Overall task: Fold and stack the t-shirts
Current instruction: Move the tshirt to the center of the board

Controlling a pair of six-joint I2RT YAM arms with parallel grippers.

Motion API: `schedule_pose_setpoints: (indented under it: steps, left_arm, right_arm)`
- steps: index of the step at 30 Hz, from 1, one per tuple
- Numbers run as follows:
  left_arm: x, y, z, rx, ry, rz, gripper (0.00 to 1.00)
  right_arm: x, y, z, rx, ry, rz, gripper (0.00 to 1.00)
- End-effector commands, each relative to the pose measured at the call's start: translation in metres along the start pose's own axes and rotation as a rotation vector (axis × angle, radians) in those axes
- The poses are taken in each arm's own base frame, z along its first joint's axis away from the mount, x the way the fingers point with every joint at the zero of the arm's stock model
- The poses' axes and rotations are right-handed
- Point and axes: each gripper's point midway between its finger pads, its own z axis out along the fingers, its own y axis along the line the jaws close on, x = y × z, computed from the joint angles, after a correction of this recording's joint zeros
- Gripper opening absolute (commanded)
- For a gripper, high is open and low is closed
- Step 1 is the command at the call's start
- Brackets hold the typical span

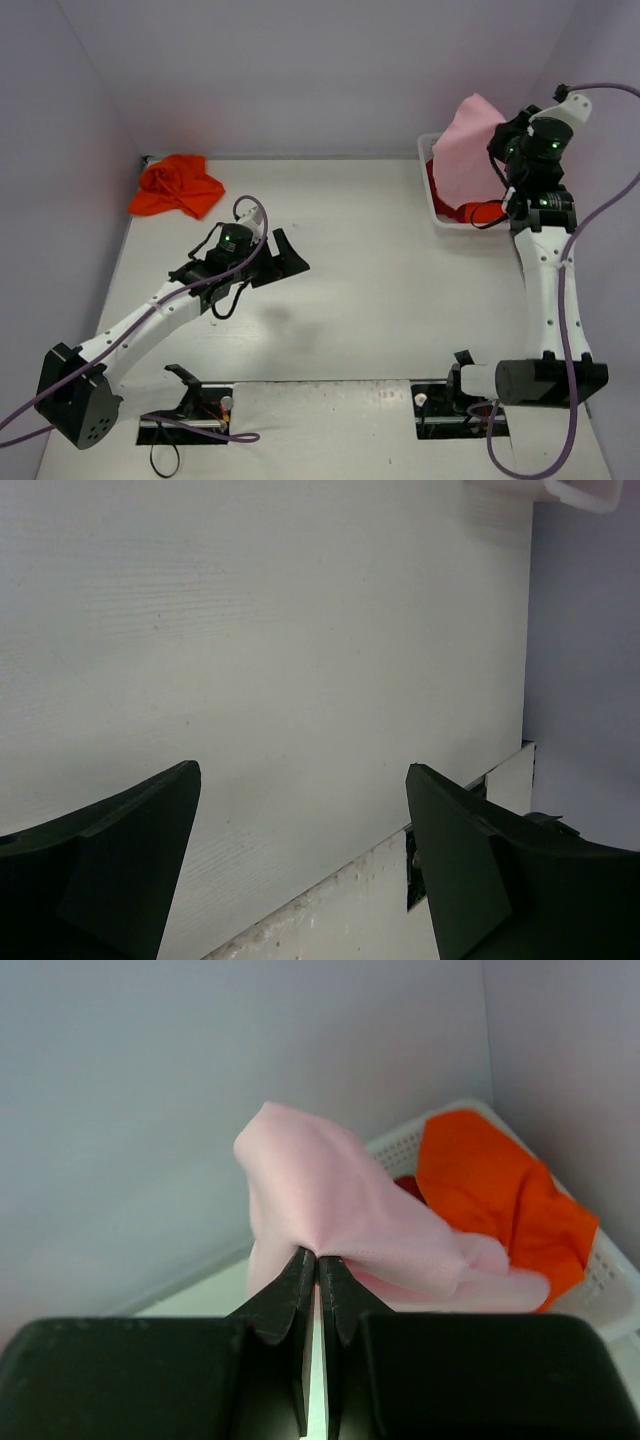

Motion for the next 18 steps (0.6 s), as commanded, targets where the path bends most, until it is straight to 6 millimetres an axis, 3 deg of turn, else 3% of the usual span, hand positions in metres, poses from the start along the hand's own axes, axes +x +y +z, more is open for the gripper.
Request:
schedule_pose_setpoints:
  steps: [1, 10, 14, 18]
  left_arm:
    - [-0.013, -0.016, -0.014, 0.058, -0.062, -0.008, 0.78]
    - [-0.016, -0.019, -0.044, 0.060, -0.112, -0.013, 0.78]
    - [-0.020, -0.023, -0.053, 0.066, -0.137, -0.015, 0.78]
    - [-0.021, -0.027, -0.059, 0.080, -0.147, -0.021, 0.79]
  right_arm:
    - [-0.040, 0.024, -0.033, -0.118, -0.086, 0.035, 0.00]
    - [-0.089, 0.078, -0.102, -0.391, -0.149, 0.114, 0.00]
    - [-0.093, 0.112, -0.135, -0.592, -0.095, 0.141, 0.00]
    - [-0.091, 0.132, -0.162, -0.732, -0.041, 0.169, 0.00]
